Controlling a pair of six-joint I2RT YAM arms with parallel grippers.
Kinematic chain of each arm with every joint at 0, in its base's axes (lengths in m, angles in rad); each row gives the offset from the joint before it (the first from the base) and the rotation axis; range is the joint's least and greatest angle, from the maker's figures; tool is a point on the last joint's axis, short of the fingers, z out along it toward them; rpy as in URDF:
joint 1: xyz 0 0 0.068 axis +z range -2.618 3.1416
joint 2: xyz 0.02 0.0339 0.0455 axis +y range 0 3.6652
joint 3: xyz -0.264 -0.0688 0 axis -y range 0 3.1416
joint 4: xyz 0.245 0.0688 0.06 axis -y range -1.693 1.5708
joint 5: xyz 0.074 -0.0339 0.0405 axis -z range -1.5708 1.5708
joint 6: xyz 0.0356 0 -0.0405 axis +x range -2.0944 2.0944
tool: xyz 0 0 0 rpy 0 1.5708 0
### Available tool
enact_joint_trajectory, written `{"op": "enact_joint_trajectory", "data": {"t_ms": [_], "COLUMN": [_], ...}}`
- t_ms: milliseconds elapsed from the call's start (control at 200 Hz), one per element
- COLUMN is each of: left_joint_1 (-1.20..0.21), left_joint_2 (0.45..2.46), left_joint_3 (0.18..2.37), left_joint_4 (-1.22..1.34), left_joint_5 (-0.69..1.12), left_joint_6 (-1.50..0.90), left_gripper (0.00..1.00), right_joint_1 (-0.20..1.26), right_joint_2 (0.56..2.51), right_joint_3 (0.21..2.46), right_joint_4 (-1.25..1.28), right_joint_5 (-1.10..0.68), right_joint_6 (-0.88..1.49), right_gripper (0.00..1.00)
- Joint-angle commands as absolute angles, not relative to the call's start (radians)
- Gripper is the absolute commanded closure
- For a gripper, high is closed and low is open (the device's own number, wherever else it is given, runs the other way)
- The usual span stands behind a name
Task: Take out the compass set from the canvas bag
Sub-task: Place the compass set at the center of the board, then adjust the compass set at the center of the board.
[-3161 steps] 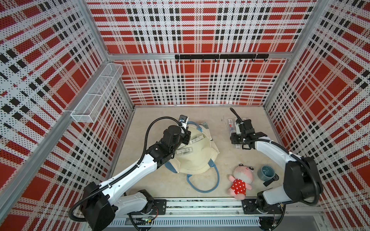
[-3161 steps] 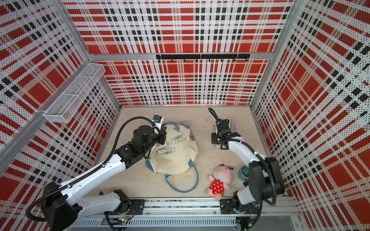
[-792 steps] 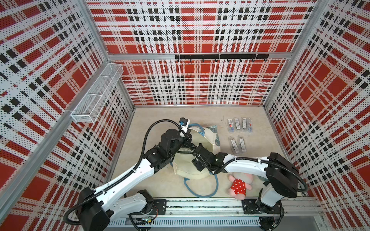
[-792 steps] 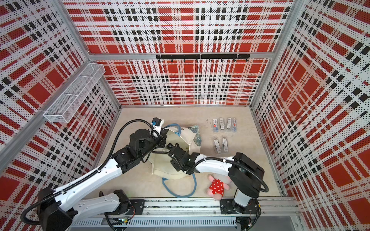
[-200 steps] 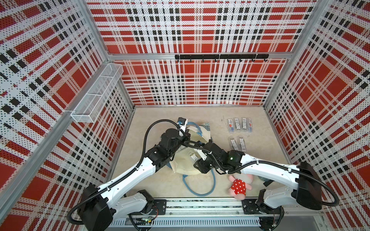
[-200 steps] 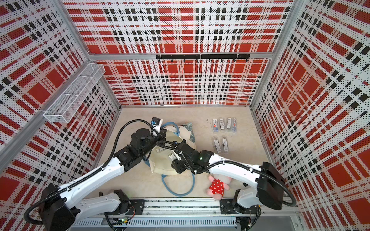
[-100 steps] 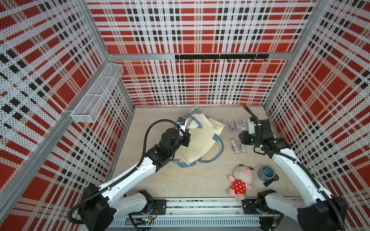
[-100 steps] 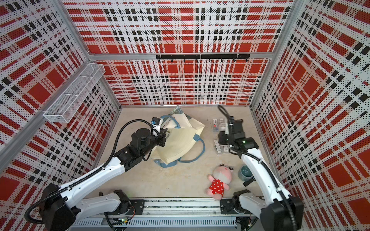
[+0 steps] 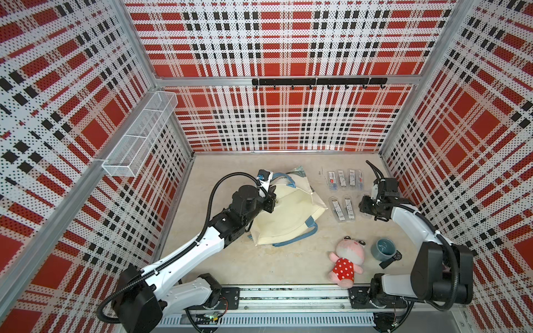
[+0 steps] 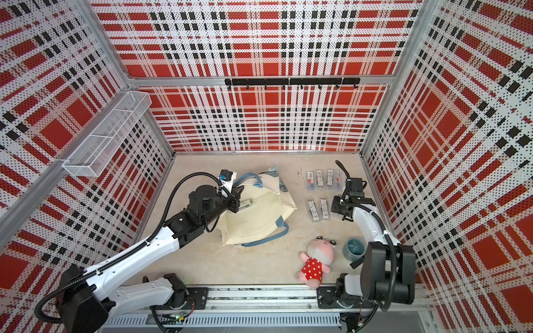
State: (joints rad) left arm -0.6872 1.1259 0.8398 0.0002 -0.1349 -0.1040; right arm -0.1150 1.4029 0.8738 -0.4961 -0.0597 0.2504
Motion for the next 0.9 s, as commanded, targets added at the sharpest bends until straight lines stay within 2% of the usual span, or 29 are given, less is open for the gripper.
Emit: {"op": "enact_joint_trajectory", "data": {"t_ms": [0, 230, 421, 526, 621, 892], "left_joint_1": [-0.696, -0.703, -0.703, -0.703, -0.703, -0.704], "left_joint_2": [1.101, 1.104, 1.096, 1.1, 1.105, 1.111], "left_joint_3": [0.845, 0.847, 0.844, 0.845, 0.847, 0.845], "left_joint_4": [0.046, 0.044, 0.044, 0.046, 0.046, 0.048], "left_joint_5": [-0.11, -0.101, -0.103, -0.1, -0.097, -0.093], "left_joint_6": [-0.104, -0.101, -0.1, -0.1, -0.1, -0.105], "left_gripper": [1.0, 1.0, 1.0, 1.0, 1.0, 1.0], "right_joint_1": [-0.127, -0.142, -0.143, -0.144, -0.147, -0.147], "right_joint_2": [1.47, 1.639, 1.652, 1.645, 1.638, 1.658], "right_joint_3": [0.878, 0.884, 0.864, 0.858, 0.857, 0.868], "right_joint_4": [-0.41, -0.334, -0.305, -0.304, -0.295, -0.264], "right_joint_5": [-0.037, -0.078, -0.123, -0.12, -0.128, -0.2], "right_joint_6": [0.221, 0.198, 0.195, 0.195, 0.198, 0.204], "right_gripper": [0.61, 0.54, 0.38, 0.33, 0.33, 0.39]}}
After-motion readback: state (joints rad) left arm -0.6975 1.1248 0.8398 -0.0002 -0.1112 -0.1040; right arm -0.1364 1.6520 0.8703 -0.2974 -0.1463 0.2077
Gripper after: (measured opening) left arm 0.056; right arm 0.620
